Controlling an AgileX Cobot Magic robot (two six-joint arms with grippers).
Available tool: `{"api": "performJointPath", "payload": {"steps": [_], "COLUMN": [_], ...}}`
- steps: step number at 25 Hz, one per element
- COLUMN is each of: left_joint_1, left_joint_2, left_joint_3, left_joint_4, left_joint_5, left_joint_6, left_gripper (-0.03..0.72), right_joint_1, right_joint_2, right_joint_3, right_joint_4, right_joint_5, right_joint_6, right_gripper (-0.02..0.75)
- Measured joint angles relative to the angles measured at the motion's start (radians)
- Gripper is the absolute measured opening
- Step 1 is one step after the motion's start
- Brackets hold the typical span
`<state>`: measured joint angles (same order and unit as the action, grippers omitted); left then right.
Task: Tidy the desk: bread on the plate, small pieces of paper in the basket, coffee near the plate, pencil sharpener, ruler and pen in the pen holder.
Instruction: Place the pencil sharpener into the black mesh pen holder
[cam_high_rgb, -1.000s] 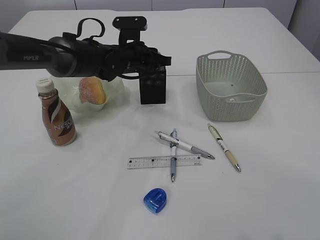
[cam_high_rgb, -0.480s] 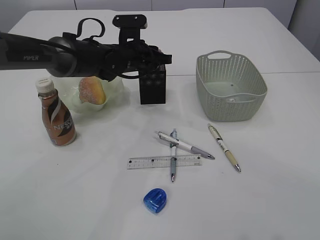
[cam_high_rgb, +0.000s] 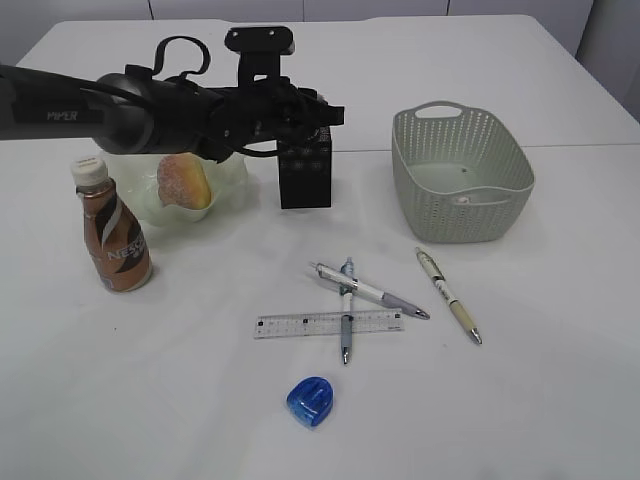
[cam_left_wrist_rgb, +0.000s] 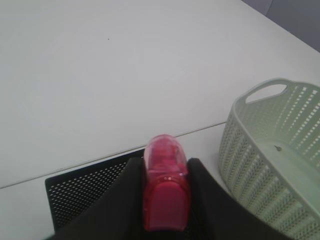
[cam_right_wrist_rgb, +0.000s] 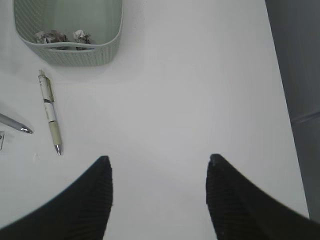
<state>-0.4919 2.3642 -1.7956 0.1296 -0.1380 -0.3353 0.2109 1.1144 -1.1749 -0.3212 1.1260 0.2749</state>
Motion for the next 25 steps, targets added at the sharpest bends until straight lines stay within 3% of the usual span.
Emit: {"api": "performJointPath", "payload": {"steps": [9, 25], "left_joint_1": [-0.001, -0.002], "left_joint_2": [0.034, 0.034], "left_joint_3": [-0.113, -0.12], "left_joint_4": [0.0, 0.026], "left_joint_5": [0.088, 0.117], "left_joint_6": [0.0, 0.0], "left_gripper": [0.176, 0.181], "right_joint_1": [0.0, 0.0], "right_joint_2": [0.0, 0.0], "right_joint_3": [0.0, 0.0], "right_joint_4": [0.0, 0.0], "right_joint_5": [-0.004, -0.02], "right_joint_6": [0.0, 0.0], "right_gripper": [0.467, 0.467]}}
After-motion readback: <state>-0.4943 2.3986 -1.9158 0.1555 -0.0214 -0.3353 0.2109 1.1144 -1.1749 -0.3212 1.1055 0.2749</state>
